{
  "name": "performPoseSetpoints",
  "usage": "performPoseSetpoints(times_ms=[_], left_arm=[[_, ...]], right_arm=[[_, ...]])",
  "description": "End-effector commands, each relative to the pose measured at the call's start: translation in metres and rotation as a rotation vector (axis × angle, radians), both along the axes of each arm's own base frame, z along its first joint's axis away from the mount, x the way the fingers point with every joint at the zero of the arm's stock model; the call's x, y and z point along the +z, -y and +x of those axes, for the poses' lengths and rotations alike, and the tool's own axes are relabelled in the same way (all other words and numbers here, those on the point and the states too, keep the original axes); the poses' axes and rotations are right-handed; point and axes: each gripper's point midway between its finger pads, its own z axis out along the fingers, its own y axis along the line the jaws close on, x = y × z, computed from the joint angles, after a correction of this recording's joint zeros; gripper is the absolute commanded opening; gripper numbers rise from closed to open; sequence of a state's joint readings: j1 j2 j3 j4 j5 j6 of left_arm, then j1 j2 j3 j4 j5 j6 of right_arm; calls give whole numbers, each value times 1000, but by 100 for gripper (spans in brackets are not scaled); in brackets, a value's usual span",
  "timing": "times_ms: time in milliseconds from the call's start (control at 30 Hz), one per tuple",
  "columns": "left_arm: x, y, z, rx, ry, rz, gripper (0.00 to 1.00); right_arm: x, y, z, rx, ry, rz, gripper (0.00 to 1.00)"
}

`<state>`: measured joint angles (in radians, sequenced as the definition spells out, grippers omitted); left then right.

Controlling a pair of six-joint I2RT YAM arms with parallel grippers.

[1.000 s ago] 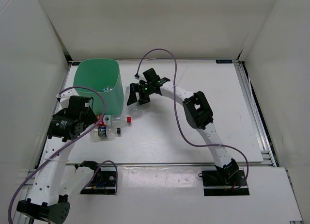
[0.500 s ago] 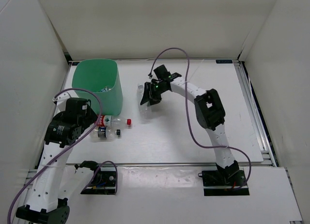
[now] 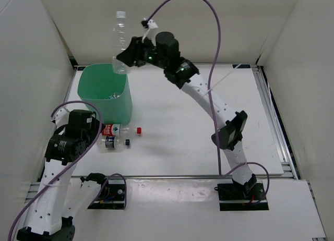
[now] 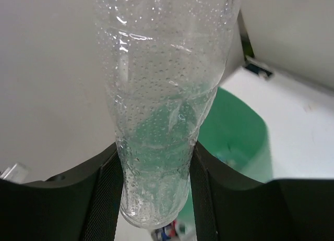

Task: Put the plastic bottles in the bin

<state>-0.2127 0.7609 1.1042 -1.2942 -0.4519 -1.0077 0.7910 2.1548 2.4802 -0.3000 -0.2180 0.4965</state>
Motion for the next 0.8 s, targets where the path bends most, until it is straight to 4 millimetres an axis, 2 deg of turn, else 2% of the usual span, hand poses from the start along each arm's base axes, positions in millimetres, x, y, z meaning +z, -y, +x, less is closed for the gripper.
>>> performPoseSetpoints(times_ms=[0,33,67,100,167,200,233,267,300,333,367,400,433,500,533,567,600,633,667,700,733,767], left_arm=[[12,2,-9,-45,-9,7,100],[15,1,-11,-55,-10,15,100],[16,1,-11,-68,-23,28,100],[16,-1,-12,-103,-38,60,100],[22,-4,-11,-127,-37,96,100],[22,-5,-12,-149,-46,116,100],[25,-7,-11,-141,-36,123,100],[25,-7,-12,-148,-39,129,100],[26,-6,-9,-148,-42,129,100],[26,-6,-9,-137,-37,119,100],[25,-3,-8,-135,-43,102,100],[23,0,-6,-128,-48,80,100],[23,3,-4,-96,-33,39,100],[6,12,-4,-55,-69,-34,100],[-1,18,-3,30,-64,-122,100],[-9,31,-2,42,-67,-209,100],[-36,38,-6,71,-113,-261,100],[-36,49,8,117,-21,-375,100],[-45,57,12,128,-3,-435,100],[-75,64,8,150,-46,-482,100],[-75,67,19,200,23,-551,100],[-85,67,20,229,16,-567,100]], right_arm=[[-24,-41,31,-114,145,8,41],[-18,-52,26,-106,186,41,45],[-34,-62,27,-103,200,21,48],[-35,-70,23,-92,244,18,51],[-55,-91,16,-84,373,-66,64],[-57,-93,16,-100,402,-86,72],[-63,-96,10,-86,410,-115,87],[-56,-91,8,-84,434,-144,100],[-46,-87,-2,-108,435,-166,100],[-54,-73,2,-178,413,-234,100],[-10,-42,-10,-225,434,-221,100],[2,-30,-21,-255,432,-223,100],[28,-4,-41,-279,428,-198,100],[45,21,-60,-265,397,-184,100],[71,37,-79,-251,402,-144,100],[62,46,-84,-238,370,-195,100],[73,49,-100,-208,373,-188,100],[80,56,-110,-197,379,-201,100],[69,63,-118,-192,361,-268,100],[64,68,-122,-191,360,-302,100],[72,79,-130,-201,362,-301,100],[69,83,-136,-198,356,-320,100]])
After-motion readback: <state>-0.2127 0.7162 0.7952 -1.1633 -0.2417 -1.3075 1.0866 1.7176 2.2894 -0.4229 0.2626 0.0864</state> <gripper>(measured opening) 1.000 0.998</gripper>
